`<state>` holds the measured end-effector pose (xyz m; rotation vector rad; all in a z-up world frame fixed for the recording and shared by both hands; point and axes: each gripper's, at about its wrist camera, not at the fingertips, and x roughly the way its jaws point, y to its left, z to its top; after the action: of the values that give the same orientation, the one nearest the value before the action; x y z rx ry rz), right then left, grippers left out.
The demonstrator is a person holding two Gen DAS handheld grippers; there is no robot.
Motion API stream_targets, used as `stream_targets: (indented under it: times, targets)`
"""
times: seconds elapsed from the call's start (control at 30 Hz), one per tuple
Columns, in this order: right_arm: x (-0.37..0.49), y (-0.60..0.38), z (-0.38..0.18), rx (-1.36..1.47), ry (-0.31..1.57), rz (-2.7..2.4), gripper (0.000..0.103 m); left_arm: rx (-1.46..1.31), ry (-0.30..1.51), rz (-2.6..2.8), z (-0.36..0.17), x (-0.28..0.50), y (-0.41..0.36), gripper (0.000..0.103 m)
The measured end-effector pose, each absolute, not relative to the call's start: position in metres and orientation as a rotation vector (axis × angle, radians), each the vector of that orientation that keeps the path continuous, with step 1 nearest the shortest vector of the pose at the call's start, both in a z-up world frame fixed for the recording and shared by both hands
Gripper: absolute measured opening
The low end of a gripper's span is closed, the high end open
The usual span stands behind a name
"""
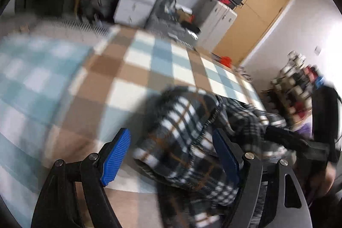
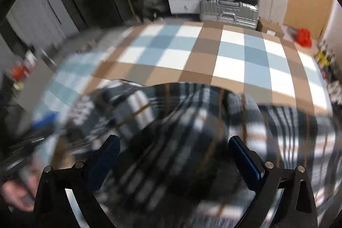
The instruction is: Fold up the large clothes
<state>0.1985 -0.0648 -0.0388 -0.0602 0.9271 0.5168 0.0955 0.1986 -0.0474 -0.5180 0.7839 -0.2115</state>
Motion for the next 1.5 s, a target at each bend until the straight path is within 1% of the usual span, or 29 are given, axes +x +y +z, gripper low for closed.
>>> stream_targets:
  times: [0.07, 0.17, 0.33, 0.37, 0.4, 0.43, 0.53, 0.57, 0.6, 0.8, 0.83, 0.87, 0.9, 0.93, 0.97, 1.07, 1.1, 1.2, 1.37, 1.5]
  targets:
    - [0.168, -0.079, -0.033, 0.013, 0.897, 0.556, 0.102, -0.531, 0.838, -0.218, -0.055, 0.101, 0.195, 0.076]
    - [0.117, -0.104, -0.035, 0.128, 0.821, 0.603, 0.103, -0.497, 0.851, -0.229, -0.061, 0.106, 0.189, 0.076]
    - [0.062, -0.128, -0.047, 0.196, 0.721, 0.602, 0.103, -0.519, 0.905, -0.209, -0.076, 0.115, 0.192, 0.076]
    - [0.057, -0.13, -0.05, 0.205, 0.71, 0.604, 0.103, -0.538, 0.912, -0.204, -0.08, 0.114, 0.195, 0.076]
    - [0.054, -0.131, -0.051, 0.206, 0.71, 0.611, 0.103, -0.546, 0.923, -0.186, -0.082, 0.113, 0.196, 0.073]
    - [0.053, -0.13, -0.05, 0.203, 0.713, 0.624, 0.103, -0.548, 0.914, -0.181, -0.081, 0.11, 0.197, 0.074]
    - [0.058, -0.127, -0.05, 0.19, 0.7, 0.64, 0.103, -0.494, 0.908, -0.145, -0.072, 0.104, 0.195, 0.073]
    - [0.059, -0.126, -0.052, 0.194, 0.701, 0.644, 0.103, -0.491, 0.897, -0.148, -0.071, 0.102, 0.196, 0.07]
    - [0.06, -0.126, -0.054, 0.199, 0.709, 0.651, 0.103, -0.498, 0.881, -0.157, -0.069, 0.1, 0.198, 0.065]
    - [0.058, -0.125, -0.054, 0.218, 0.705, 0.687, 0.103, -0.67, 0.791, -0.275, -0.068, 0.096, 0.21, 0.065]
    - [0.057, -0.124, -0.053, 0.213, 0.702, 0.689, 0.103, -0.713, 0.792, -0.295, -0.071, 0.096, 0.211, 0.061]
    - [0.054, -0.123, -0.054, 0.208, 0.696, 0.69, 0.103, -0.717, 0.795, -0.297, -0.071, 0.098, 0.209, 0.05]
    - [0.053, -0.122, -0.054, 0.201, 0.692, 0.691, 0.103, -0.688, 0.81, -0.281, -0.071, 0.1, 0.206, 0.024]
    - [0.052, -0.121, -0.054, 0.19, 0.69, 0.69, 0.103, -0.647, 0.827, -0.276, -0.071, 0.101, 0.201, 0.02]
    - [0.051, -0.12, -0.054, 0.18, 0.687, 0.691, 0.103, -0.624, 0.829, -0.274, -0.07, 0.104, 0.197, 0.02]
    - [0.047, -0.117, -0.055, 0.155, 0.679, 0.693, 0.103, -0.563, 0.823, -0.264, -0.062, 0.101, 0.191, 0.015]
    - [0.046, -0.118, -0.055, 0.148, 0.675, 0.691, 0.103, -0.56, 0.821, -0.266, -0.061, 0.101, 0.191, 0.013]
    - [0.045, -0.117, -0.055, 0.138, 0.673, 0.696, 0.103, -0.562, 0.835, -0.263, -0.06, 0.1, 0.194, 0.011]
    - [0.045, -0.118, -0.056, 0.128, 0.669, 0.696, 0.103, -0.576, 0.872, -0.233, -0.062, 0.097, 0.195, 0.01]
    - [0.048, -0.121, -0.058, 0.127, 0.674, 0.694, 0.103, -0.509, 0.831, -0.242, -0.044, 0.079, 0.189, 0.01]
